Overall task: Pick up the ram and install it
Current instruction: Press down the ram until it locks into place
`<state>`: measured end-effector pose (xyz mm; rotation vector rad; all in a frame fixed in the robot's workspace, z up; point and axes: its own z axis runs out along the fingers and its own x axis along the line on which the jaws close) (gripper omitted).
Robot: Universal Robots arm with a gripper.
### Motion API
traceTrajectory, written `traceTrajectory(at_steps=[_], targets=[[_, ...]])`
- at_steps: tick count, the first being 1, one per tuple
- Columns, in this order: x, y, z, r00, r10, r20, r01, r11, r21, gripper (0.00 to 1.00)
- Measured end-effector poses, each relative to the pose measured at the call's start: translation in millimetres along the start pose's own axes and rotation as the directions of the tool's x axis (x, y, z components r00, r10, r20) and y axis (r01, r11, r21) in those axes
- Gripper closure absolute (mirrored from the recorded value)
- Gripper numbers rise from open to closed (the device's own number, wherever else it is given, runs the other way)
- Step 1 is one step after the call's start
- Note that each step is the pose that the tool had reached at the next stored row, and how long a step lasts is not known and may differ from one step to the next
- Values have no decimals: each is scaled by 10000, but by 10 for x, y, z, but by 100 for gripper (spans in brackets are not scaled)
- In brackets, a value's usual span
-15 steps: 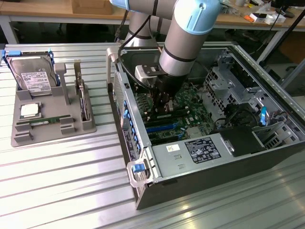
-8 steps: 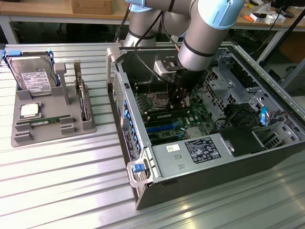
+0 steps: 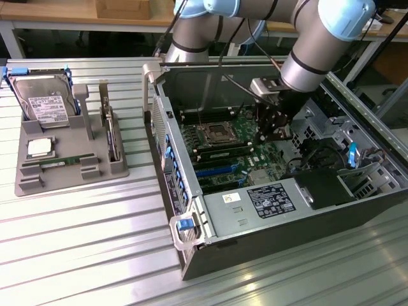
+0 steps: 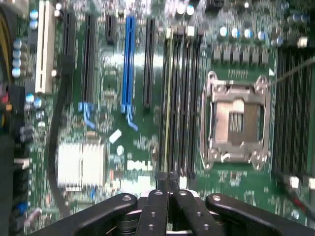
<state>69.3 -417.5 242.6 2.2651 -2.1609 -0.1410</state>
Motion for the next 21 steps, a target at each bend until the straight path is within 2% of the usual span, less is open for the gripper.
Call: traceTrajectory(at_steps=[1,2,3,6,14,15,17,18,19,20,21], targets=[[2,-71,-17,10000,0,0,0,10000,-4,90],[-1,-84,-85,10000,0,3,0,10000,-3,90],[-10,-77,-242,10000,1,2,-1,10000,-3,90],[-22,-65,-446,10000,-1,15,1,10000,0,90],[-22,-64,-449,10000,-1,16,1,10000,1,90],[-22,-65,-449,9997,224,29,-224,9997,13,90],[-22,-65,-449,9958,907,80,-908,9959,52,90],[-22,-64,-449,9911,1330,111,-1330,9911,74,90],[-22,-65,-449,9814,1915,157,-1917,9814,102,90],[-22,-65,-449,9760,2172,178,-2175,9760,115,90],[-22,-65,-449,9682,2495,204,-2498,9682,129,90]])
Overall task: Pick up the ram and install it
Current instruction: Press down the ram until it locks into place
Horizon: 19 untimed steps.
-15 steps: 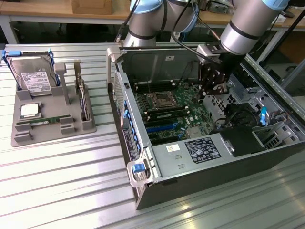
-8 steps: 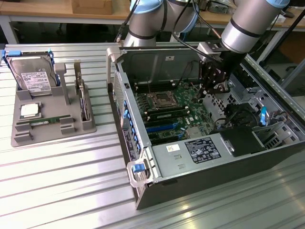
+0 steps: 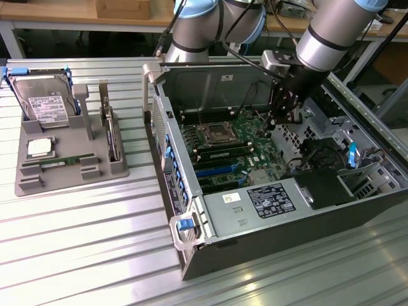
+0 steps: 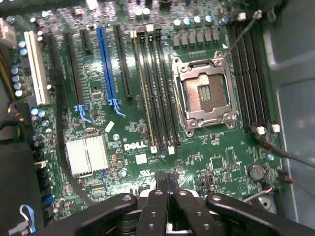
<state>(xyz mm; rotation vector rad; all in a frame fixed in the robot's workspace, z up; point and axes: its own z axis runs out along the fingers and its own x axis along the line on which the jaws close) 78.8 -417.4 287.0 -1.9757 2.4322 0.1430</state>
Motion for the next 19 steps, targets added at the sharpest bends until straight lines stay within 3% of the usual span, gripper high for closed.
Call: traceTrajectory(at_steps=[3,6,8,12,14,15,16,17,18,19], targets=[[0,0,0,9948,1017,73,-1018,9948,59,90],[0,0,0,9765,2151,160,-2153,9765,116,90],[0,0,0,9459,3236,254,-3240,9459,162,90],[0,0,0,8902,4540,376,-4550,8903,204,90],[0,0,0,8527,5206,444,-5218,8528,220,90],[0,0,0,8393,5416,467,-5430,8394,224,90],[0,0,0,8171,5743,502,-5758,8173,229,90],[0,0,0,7986,5995,530,-6012,7987,233,90],[0,0,0,7708,6345,571,-6364,7710,235,90],[0,0,0,7561,6517,593,-6538,7563,236,90]])
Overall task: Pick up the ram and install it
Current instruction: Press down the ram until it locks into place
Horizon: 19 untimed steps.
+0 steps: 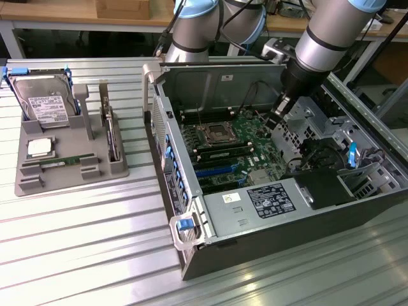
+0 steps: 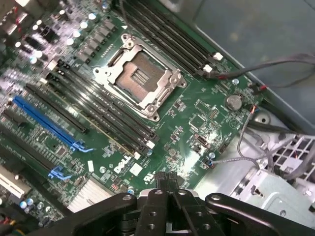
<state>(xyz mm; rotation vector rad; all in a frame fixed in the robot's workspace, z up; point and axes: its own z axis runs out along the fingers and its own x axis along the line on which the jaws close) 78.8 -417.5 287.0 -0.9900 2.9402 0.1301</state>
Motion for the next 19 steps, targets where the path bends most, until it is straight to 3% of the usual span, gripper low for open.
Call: traceTrajectory(at_steps=[2,4,8,9,10,14,16,18,19], targets=[[0,0,0,9986,531,37,-531,9986,32,90],[0,0,0,9928,1198,86,-1198,9928,69,90],[0,0,0,9707,2395,180,-2398,9707,128,90],[0,0,0,9624,2710,207,-2713,9624,141,90],[0,0,0,9445,3276,256,-3281,9445,164,90],[0,0,1,8940,4465,369,-4474,8941,203,90],[0,0,1,8611,5066,429,-5078,8612,218,90],[0,0,1,8414,5383,463,-5397,8416,224,90],[0,0,1,8226,5664,493,-5679,8228,229,90]])
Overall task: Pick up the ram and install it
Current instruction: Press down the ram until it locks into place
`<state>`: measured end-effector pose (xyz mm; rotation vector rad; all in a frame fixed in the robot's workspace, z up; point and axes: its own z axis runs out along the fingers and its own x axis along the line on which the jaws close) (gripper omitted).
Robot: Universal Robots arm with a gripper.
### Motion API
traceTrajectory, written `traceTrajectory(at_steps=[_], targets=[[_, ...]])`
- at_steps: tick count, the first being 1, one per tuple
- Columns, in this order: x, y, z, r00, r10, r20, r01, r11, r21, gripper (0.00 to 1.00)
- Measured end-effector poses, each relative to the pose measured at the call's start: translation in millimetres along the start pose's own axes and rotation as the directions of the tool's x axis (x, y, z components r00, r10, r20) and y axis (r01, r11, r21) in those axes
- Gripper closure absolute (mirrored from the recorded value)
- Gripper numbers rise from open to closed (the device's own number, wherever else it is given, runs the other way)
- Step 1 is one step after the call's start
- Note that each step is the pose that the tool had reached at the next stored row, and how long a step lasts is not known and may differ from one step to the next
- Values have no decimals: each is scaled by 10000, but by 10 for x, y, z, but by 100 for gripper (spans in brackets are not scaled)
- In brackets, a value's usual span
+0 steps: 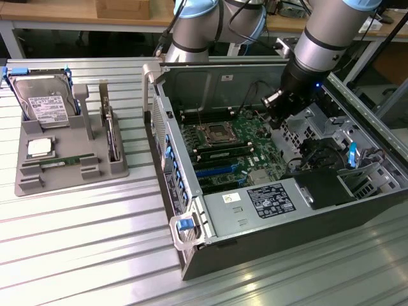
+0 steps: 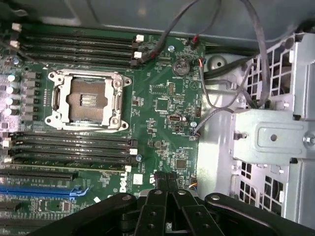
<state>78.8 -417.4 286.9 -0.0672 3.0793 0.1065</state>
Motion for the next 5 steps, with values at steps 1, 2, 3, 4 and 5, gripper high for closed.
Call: traceTrajectory(at_steps=[1,2,3,4,5], targets=[[0,0,0,9996,287,20,-287,9996,17,90],[0,0,0,9979,646,45,-646,9979,38,90],[0,0,0,9969,784,54,-784,9969,46,90],[0,0,0,9969,786,55,-786,9969,47,90],[0,0,0,9969,786,55,-786,9969,47,90]])
